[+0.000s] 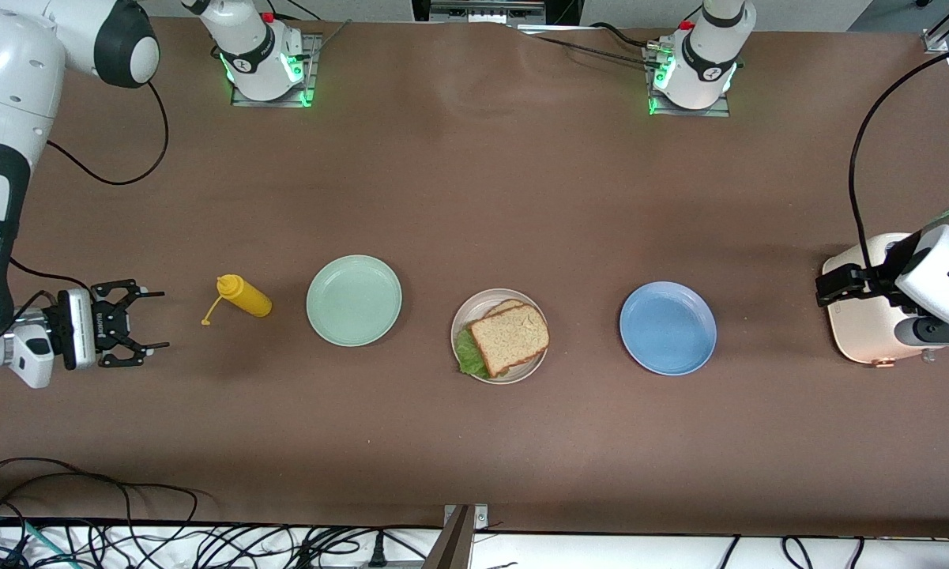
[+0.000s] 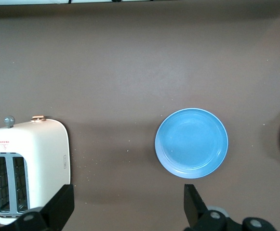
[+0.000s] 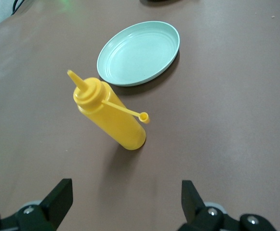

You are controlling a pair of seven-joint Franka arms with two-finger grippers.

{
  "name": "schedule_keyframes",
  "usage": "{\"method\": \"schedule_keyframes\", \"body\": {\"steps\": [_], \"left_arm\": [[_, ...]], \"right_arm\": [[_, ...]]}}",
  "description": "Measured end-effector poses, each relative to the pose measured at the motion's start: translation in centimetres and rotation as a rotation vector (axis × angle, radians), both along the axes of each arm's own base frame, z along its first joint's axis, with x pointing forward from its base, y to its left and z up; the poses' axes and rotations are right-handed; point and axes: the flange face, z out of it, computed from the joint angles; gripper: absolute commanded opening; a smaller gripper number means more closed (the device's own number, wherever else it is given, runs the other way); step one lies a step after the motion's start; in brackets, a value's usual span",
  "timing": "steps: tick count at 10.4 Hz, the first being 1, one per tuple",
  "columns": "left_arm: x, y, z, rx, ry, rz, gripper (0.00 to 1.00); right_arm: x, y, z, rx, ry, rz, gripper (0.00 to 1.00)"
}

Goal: Make sandwich on beige plate with both arms

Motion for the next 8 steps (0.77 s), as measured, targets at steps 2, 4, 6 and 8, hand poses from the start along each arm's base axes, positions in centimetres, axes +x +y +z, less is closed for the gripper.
{"method": "schedule_keyframes", "body": {"steps": [2,4,6,8], "left_arm": [[0.0,-0.2,0.0,-0.001,0.001,-0.007,1.0],[0.0,-0.3,0.0,-0.002,0.002,-0.01,1.0],[-0.1,-0.3,0.0,-0.002,0.008,-0.01,1.0],[-0.1,-0.3,-0.1,-0.002,0.01,-0.01,1.0]], "right_arm": [[0.3,0.7,1.9,-0.04,0.026,-0.023,1.0],[0.6,1.1,3.3,-0.068,0.04,-0.044,1.0],[0.7,1.6,4.3,-0.105,0.052,-0.049,1.0],[0.9,2.1,6.2,-0.153,0.053,-0.066,1.0]]}}
